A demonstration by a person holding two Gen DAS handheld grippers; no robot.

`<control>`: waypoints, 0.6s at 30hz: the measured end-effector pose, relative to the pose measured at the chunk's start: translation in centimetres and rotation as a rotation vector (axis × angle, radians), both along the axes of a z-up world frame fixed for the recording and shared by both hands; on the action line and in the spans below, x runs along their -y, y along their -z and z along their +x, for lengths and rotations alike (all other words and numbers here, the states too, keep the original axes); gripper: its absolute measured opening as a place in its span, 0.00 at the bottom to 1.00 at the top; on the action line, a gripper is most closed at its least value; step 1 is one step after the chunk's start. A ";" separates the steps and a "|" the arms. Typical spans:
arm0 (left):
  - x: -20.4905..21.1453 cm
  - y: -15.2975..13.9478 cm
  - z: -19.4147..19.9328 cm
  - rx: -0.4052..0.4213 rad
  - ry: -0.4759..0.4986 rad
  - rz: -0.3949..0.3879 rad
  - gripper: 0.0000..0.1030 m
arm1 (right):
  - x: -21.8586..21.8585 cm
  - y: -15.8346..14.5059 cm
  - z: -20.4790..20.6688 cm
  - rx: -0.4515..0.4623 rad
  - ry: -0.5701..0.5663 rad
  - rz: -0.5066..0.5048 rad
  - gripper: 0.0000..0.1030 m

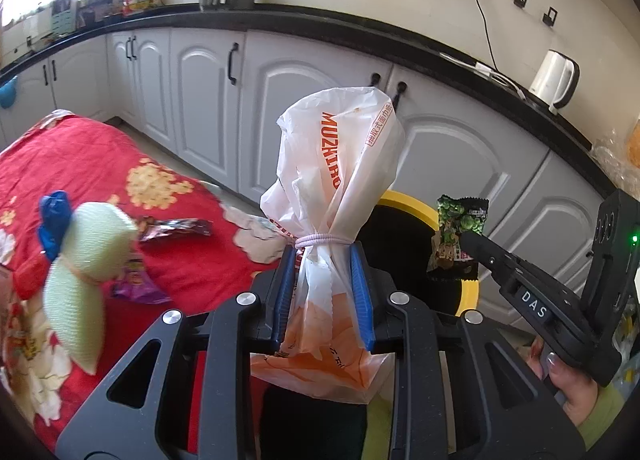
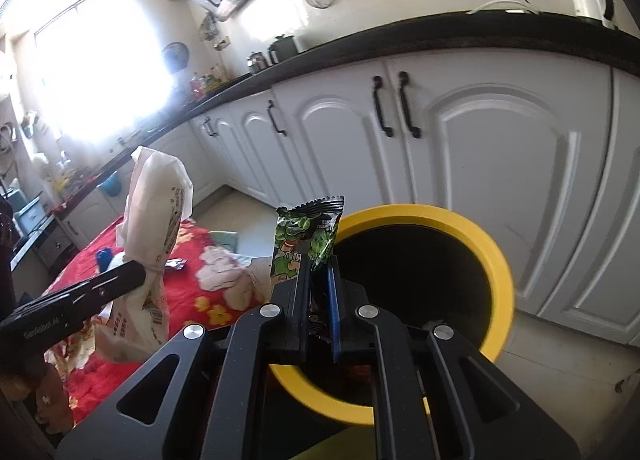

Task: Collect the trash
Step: 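Carry the white bag and green wrapper over the bin with both tools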

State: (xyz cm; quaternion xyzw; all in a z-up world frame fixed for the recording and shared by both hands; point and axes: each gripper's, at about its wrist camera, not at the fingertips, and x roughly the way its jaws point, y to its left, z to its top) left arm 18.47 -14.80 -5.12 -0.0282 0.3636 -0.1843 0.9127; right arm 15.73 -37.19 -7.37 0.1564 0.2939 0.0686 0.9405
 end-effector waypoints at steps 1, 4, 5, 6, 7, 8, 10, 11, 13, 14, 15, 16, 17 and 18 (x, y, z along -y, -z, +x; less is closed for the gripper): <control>0.5 0.2 0.2 -0.004 0.005 0.002 0.20 | 0.3 0.1 0.1 -0.003 0.008 0.000 0.08; 1.6 1.0 0.7 -0.022 0.023 0.001 0.20 | 1.3 0.7 0.3 -0.017 0.032 -0.002 0.08; 1.8 1.2 0.9 -0.026 0.026 0.003 0.20 | 1.5 0.9 0.4 -0.021 0.038 -0.004 0.08; 2.2 1.5 1.1 -0.031 0.032 0.005 0.20 | 1.8 1.2 0.6 -0.025 0.042 -0.004 0.08; 2.6 1.8 1.3 -0.037 0.035 0.007 0.20 | 2.1 1.4 0.6 -0.030 0.047 -0.005 0.08; 2.8 2.0 1.4 -0.040 0.036 0.007 0.20 | 2.3 1.6 0.8 -0.036 0.053 -0.007 0.08; 3.2 2.5 1.8 -0.050 0.041 0.007 0.20 | 2.6 2.1 0.9 -0.048 0.063 -0.007 0.08; 3.5 2.8 2.1 -0.055 0.044 0.008 0.20 | 2.8 2.2 1.1 -0.052 0.065 -0.008 0.08; 3.9 3.2 2.5 -0.062 0.049 0.006 0.20 | 3.1 2.7 1.3 -0.064 0.071 -0.011 0.08; 4.1 3.4 2.6 -0.062 0.051 0.006 0.20 | 3.2 2.9 1.4 -0.069 0.074 -0.010 0.08; 4.3 3.6 2.8 -0.063 0.054 0.007 0.20 | 3.3 3.2 1.5 -0.075 0.077 -0.010 0.08; 4.5 3.8 3.0 -0.065 0.057 0.005 0.20 | 3.4 3.4 1.5 -0.080 0.080 -0.011 0.08; 4.7 4.0 3.2 -0.067 0.060 0.004 0.20 | 3.5 3.5 1.6 -0.083 0.082 -0.012 0.08; 4.9 4.2 3.4 -0.069 0.062 0.005 0.20 | 3.6 3.7 1.6 -0.087 0.084 -0.014 0.08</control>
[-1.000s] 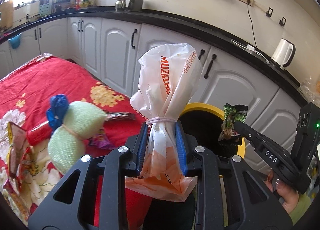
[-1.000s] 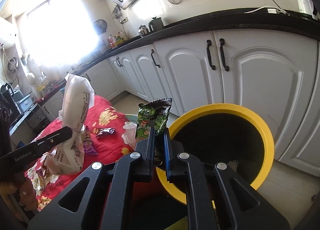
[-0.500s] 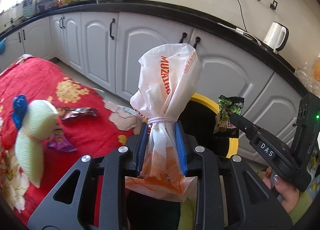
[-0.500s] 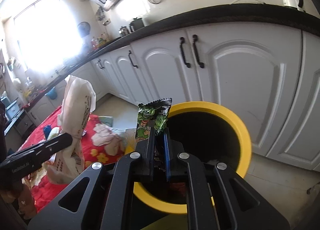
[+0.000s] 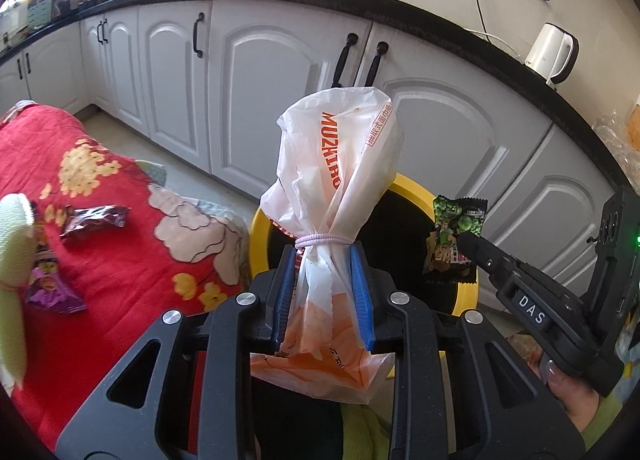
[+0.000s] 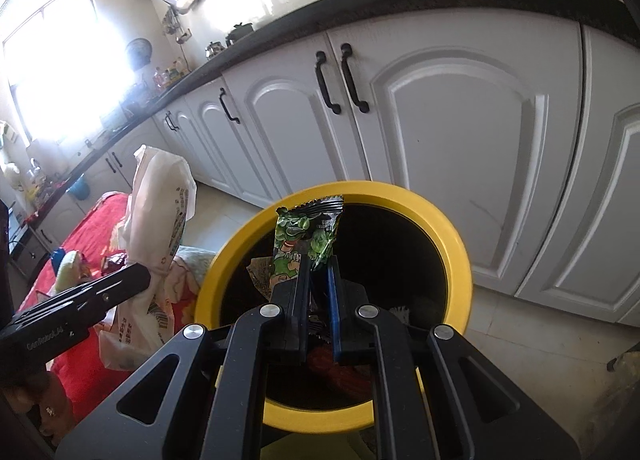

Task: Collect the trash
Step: 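Carry the white bag and green wrapper over the bin with both tools, then open both tools to drop the white bag and green wrapper into the bin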

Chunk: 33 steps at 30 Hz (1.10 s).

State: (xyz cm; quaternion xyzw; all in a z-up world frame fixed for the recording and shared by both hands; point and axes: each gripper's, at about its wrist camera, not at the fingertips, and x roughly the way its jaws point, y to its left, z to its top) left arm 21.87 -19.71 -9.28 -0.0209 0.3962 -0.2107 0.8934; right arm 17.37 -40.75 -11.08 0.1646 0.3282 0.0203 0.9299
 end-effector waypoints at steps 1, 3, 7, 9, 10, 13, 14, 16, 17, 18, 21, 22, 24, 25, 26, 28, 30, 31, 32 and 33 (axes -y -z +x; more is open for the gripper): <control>0.2 0.2 0.2 -0.002 0.003 0.002 0.20 | 0.1 0.2 0.1 -0.002 0.001 -0.001 0.08; 0.6 0.6 0.6 -0.009 0.008 0.003 0.20 | 0.3 0.5 0.3 -0.011 0.006 0.000 0.08; 1.4 1.3 1.3 -0.026 0.015 0.005 0.20 | 0.6 1.0 0.4 -0.023 0.014 0.003 0.08; 1.7 1.6 1.5 -0.034 0.019 0.006 0.20 | 0.7 1.2 0.5 -0.029 0.020 -0.001 0.08; 1.8 1.7 1.7 -0.038 0.021 0.005 0.21 | 0.8 1.3 0.4 -0.031 0.022 -0.001 0.08; 2.2 2.0 1.9 -0.046 0.025 0.008 0.21 | 1.0 1.7 0.5 -0.039 0.029 0.005 0.08; 2.3 2.0 2.0 -0.048 0.025 0.008 0.21 | 1.1 1.7 0.6 -0.041 0.030 0.006 0.08; 2.4 2.1 2.3 -0.051 0.025 0.007 0.21 | 1.3 1.9 0.6 -0.045 0.035 0.007 0.10; 2.5 2.2 2.3 -0.053 0.023 0.008 0.22 | 1.3 2.0 0.6 -0.047 0.037 0.007 0.11; 2.4 2.2 2.4 -0.054 0.021 0.007 0.22 | 1.4 2.1 0.6 -0.049 0.037 0.006 0.11; 2.3 2.4 2.5 -0.053 0.017 0.005 0.23 | 1.5 2.3 0.6 -0.051 0.047 0.007 0.11; 2.4 2.5 2.5 -0.052 0.014 0.007 0.23 | 1.5 2.3 0.6 -0.053 0.049 0.008 0.11; 2.3 2.5 2.7 -0.057 0.012 0.003 0.26 | 1.6 2.4 0.6 -0.054 0.055 0.008 0.15; 2.2 2.5 2.7 -0.057 0.008 0.000 0.34 | 1.7 2.4 0.6 -0.054 0.059 0.011 0.18; 2.0 2.4 2.6 -0.052 0.001 -0.002 0.41 | 1.7 2.3 0.6 -0.050 0.065 0.015 0.26; 1.6 2.1 2.4 -0.042 -0.012 -0.010 0.52 | 1.8 2.1 0.4 -0.044 0.076 0.016 0.34; 1.1 1.7 2.2 -0.034 -0.025 -0.019 0.59 | 1.9 2.0 0.4 -0.038 0.084 0.019 0.40; 0.9 1.6 2.2 -0.028 -0.032 -0.020 0.66 | 1.9 1.9 0.4 -0.037 0.086 0.021 0.42; 0.5 1.3 2.0 -0.021 -0.041 -0.022 0.69 | 2.0 1.8 0.3 -0.033 0.089 0.024 0.45; 0.1 1.0 1.9 -0.014 -0.051 -0.027 0.73 | 2.0 1.7 0.3 -0.031 0.092 0.026 0.47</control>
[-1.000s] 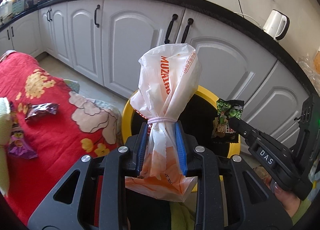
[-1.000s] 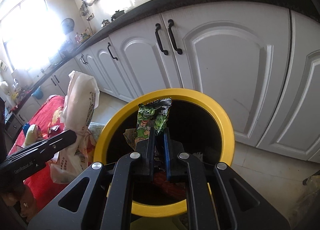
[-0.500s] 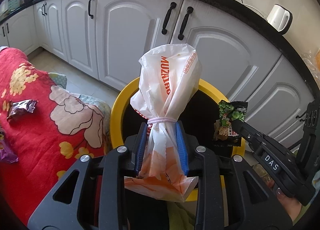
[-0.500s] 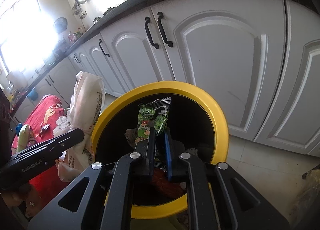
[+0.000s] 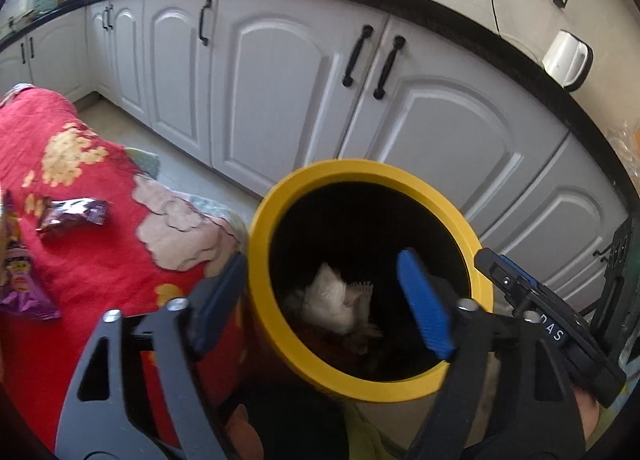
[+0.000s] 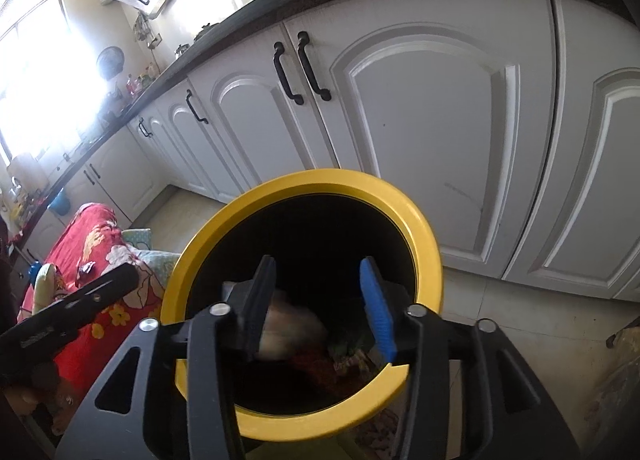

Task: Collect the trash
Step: 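Open both tools to drop the white bag and green wrapper into the bin, then move both tools back over the table toward the green mesh bundle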

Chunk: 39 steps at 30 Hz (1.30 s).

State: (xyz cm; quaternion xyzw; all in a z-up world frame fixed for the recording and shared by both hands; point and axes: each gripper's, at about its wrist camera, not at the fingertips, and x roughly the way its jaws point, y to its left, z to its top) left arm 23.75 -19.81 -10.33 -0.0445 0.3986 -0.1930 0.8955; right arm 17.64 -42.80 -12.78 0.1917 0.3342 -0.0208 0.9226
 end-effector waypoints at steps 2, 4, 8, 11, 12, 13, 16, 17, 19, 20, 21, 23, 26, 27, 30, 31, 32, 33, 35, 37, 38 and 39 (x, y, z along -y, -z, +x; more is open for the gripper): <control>-0.8 -0.4 -0.3 0.011 -0.020 -0.006 0.80 | 0.0 -0.1 -0.1 0.004 0.003 0.001 0.48; -1.5 -0.8 -0.6 0.020 -0.035 -0.011 0.89 | 0.0 -0.3 -0.1 0.007 0.001 0.004 0.48; -2.8 -1.6 -1.1 0.032 -0.066 -0.018 0.89 | -0.5 -0.6 -0.2 0.018 -0.008 0.005 0.52; -3.7 -2.3 -1.6 0.042 -0.085 -0.029 0.89 | -1.0 -1.0 -0.3 0.026 -0.020 0.009 0.54; -3.9 -2.6 -1.7 0.045 -0.092 -0.031 0.89 | -1.1 -1.1 -0.4 0.029 -0.023 0.009 0.56; -4.1 -2.8 -1.9 0.048 -0.098 -0.032 0.89 | -1.3 -1.3 -0.4 0.033 -0.027 0.011 0.57; -4.9 -3.4 -2.3 0.056 -0.114 -0.040 0.89 | -1.7 -1.8 -0.6 0.041 -0.038 0.012 0.58; -4.9 -3.6 -2.3 0.058 -0.118 -0.041 0.89 | -1.9 -1.9 -0.6 0.043 -0.043 0.013 0.59; -5.4 -4.0 -2.8 0.067 -0.126 -0.044 0.89 | -2.2 -2.2 -0.8 0.048 -0.051 0.013 0.59; -5.6 -4.1 -2.9 0.070 -0.128 -0.045 0.89 | -2.5 -2.4 -0.8 0.051 -0.059 0.012 0.60; -5.8 -4.3 -3.0 0.074 -0.131 -0.047 0.89 | -2.7 -2.6 -0.8 0.055 -0.064 0.009 0.60; -6.3 -4.7 -3.3 0.082 -0.138 -0.051 0.89 | -3.2 -3.0 -1.0 0.064 -0.071 0.009 0.61; -6.9 -5.1 -3.7 0.095 -0.150 -0.051 0.89 | -3.8 -3.6 -1.1 0.077 -0.087 0.006 0.62; -7.1 -5.3 -3.8 0.098 -0.154 -0.051 0.89 | -4.1 -3.8 -1.2 0.080 -0.091 0.004 0.63; -7.8 -5.5 -4.2 0.109 -0.166 -0.049 0.89 | -4.8 -4.2 -1.3 0.087 -0.108 0.000 0.64; -8.0 -5.6 -4.3 0.112 -0.169 -0.048 0.89 | -5.1 -4.4 -1.4 0.089 -0.114 -0.002 0.65; -8.3 -5.7 -4.4 0.114 -0.173 -0.047 0.89 | -5.4 -4.6 -1.4 0.092 -0.119 -0.004 0.66; -8.5 -5.8 -4.5 0.115 -0.176 -0.046 0.89 | -5.6 -4.7 -1.5 0.096 -0.124 -0.005 0.67; -9.0 -6.0 -4.7 0.121 -0.182 -0.043 0.89 | -6.2 -5.0 -1.6 0.100 -0.135 -0.008 0.68; -9.6 -6.2 -5.0 0.131 -0.192 -0.037 0.89 | -6.8 -5.3 -1.8 0.107 -0.149 -0.012 0.69; -9.9 -6.2 -5.1 0.134 -0.196 -0.035 0.89 | -7.0 -5.5 -1.8 0.110 -0.154 -0.012 0.70; -10.2 -6.3 -5.2 0.136 -0.200 -0.034 0.89 | -7.2 -5.6 -1.8 0.113 -0.161 -0.013 0.70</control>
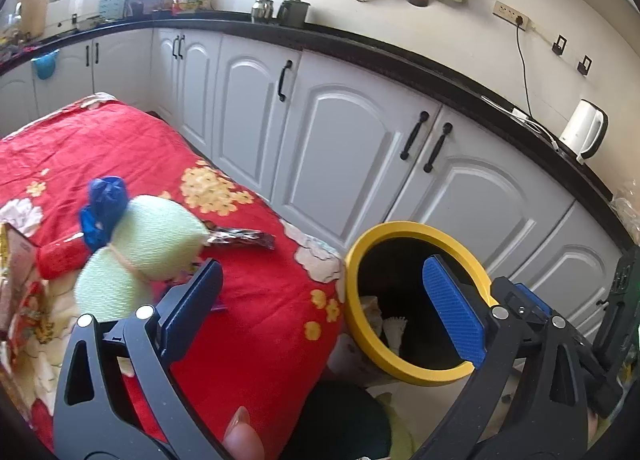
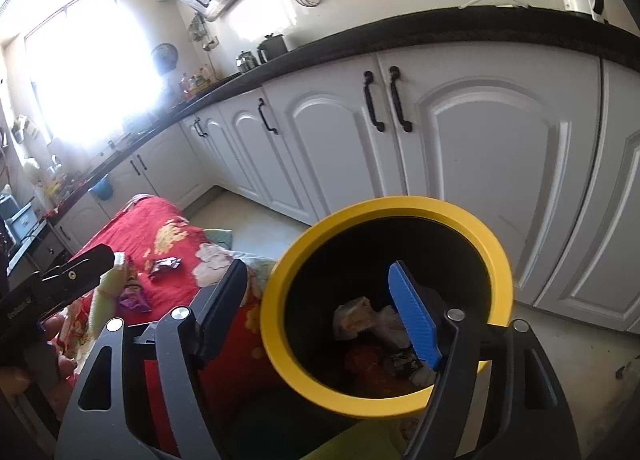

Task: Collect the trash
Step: 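Move both tools back over the table toward the green mesh bundle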

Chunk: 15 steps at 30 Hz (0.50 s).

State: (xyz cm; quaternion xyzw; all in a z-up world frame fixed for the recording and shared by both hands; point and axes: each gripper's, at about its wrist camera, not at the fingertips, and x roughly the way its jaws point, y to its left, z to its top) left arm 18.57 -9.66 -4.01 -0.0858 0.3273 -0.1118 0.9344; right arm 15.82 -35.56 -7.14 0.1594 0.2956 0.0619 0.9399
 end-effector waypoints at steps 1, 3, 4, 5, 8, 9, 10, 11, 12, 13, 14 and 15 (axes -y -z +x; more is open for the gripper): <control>-0.4 -0.1 -0.2 0.003 -0.009 0.001 0.89 | -0.4 -0.2 -0.1 0.004 -0.009 -0.002 0.70; -1.1 -0.4 -0.5 0.011 -0.022 0.002 0.89 | -0.9 -0.6 -0.1 0.010 -0.024 -0.005 0.71; -1.5 -0.6 -0.6 0.015 -0.031 0.005 0.89 | -1.2 -0.6 -0.2 0.012 -0.030 -0.006 0.71; -1.9 -0.7 -0.8 0.020 -0.038 0.007 0.89 | -1.6 -0.8 -0.2 0.015 -0.039 -0.008 0.71; -3.0 -1.1 -1.2 0.033 -0.059 0.012 0.89 | -2.7 -1.4 -0.5 0.026 -0.062 -0.008 0.72; -3.5 -1.3 -1.4 0.038 -0.068 0.015 0.89 | -3.0 -1.5 -0.6 0.029 -0.069 -0.009 0.72; -3.8 -1.4 -1.6 0.042 -0.075 0.016 0.89 | -3.4 -1.7 -0.7 0.033 -0.079 -0.009 0.72; -4.2 -1.6 -1.7 0.046 -0.083 0.016 0.89 | -3.9 -1.9 -0.8 0.036 -0.090 -0.010 0.72; -4.6 -1.7 -1.8 0.049 -0.088 0.016 0.89 | -4.4 -2.1 -0.9 0.041 -0.100 -0.011 0.72; -5.0 -1.8 -2.0 0.053 -0.096 0.016 0.89 | -4.8 -2.2 -1.0 0.044 -0.109 -0.012 0.72; -5.4 -2.0 -2.2 0.056 -0.102 0.016 0.89 | -5.1 -2.3 -1.0 0.045 -0.117 -0.012 0.72; -5.7 -2.1 -2.3 0.059 -0.108 0.017 0.89 | -5.6 -2.5 -1.0 0.048 -0.128 -0.012 0.72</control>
